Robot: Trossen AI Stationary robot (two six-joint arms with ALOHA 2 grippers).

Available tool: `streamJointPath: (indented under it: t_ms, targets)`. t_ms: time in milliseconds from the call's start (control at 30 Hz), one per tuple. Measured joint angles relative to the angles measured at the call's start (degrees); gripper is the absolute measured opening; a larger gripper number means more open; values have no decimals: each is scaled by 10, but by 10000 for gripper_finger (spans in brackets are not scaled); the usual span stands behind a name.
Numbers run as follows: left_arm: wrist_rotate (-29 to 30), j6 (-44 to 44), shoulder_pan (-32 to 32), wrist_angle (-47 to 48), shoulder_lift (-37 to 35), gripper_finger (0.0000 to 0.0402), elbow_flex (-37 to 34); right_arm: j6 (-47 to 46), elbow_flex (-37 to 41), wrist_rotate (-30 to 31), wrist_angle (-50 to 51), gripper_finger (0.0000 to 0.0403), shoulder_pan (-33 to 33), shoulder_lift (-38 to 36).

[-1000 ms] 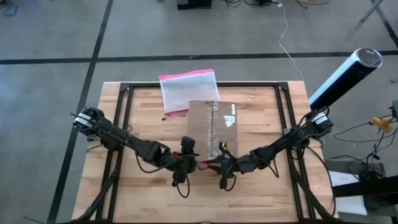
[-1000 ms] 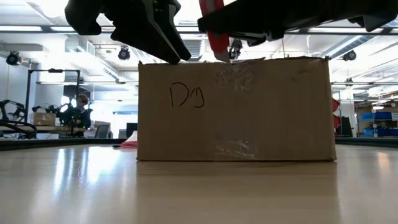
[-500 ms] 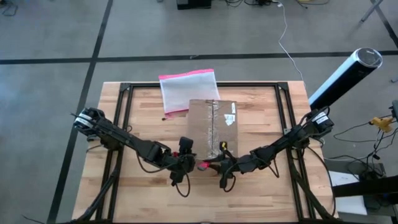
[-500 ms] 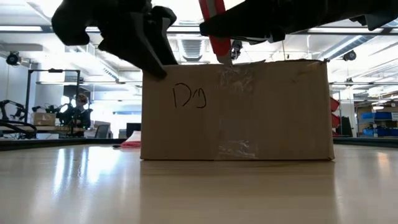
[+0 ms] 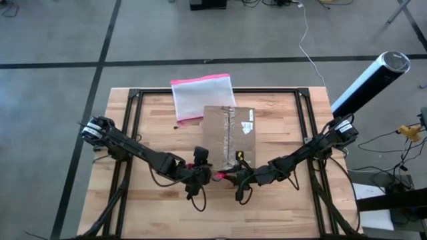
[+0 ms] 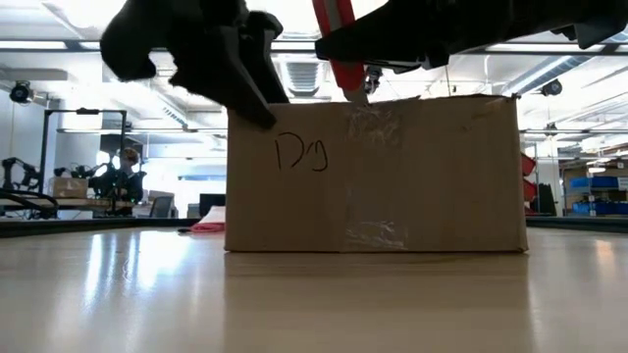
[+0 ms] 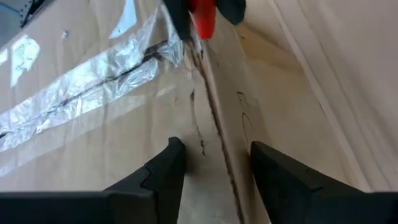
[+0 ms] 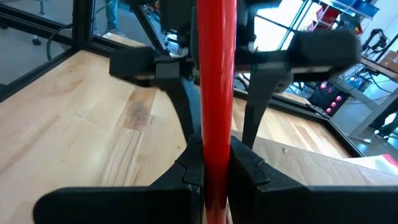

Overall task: Unpack boxes
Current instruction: Open the cardboard box using the box cutter

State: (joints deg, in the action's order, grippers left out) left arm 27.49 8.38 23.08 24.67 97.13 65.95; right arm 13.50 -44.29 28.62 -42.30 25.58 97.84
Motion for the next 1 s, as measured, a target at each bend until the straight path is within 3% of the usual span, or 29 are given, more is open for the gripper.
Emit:
streamJointPath:
  t_ms: [233,533,800,1000]
  targets:
    - [18,-3,-2,-5,31,150,2,-7,0,2,1,17,0,0]
    - [18,-19,-3,-1,32,14,1,-2,0,0,1,17,0,0]
    - [16,-26,-3,7,32,2,0,10,0,-1,5,17,0,-1]
    - [15,-42,-3,19,32,1,0,-25,0,6,83,17,8,-29]
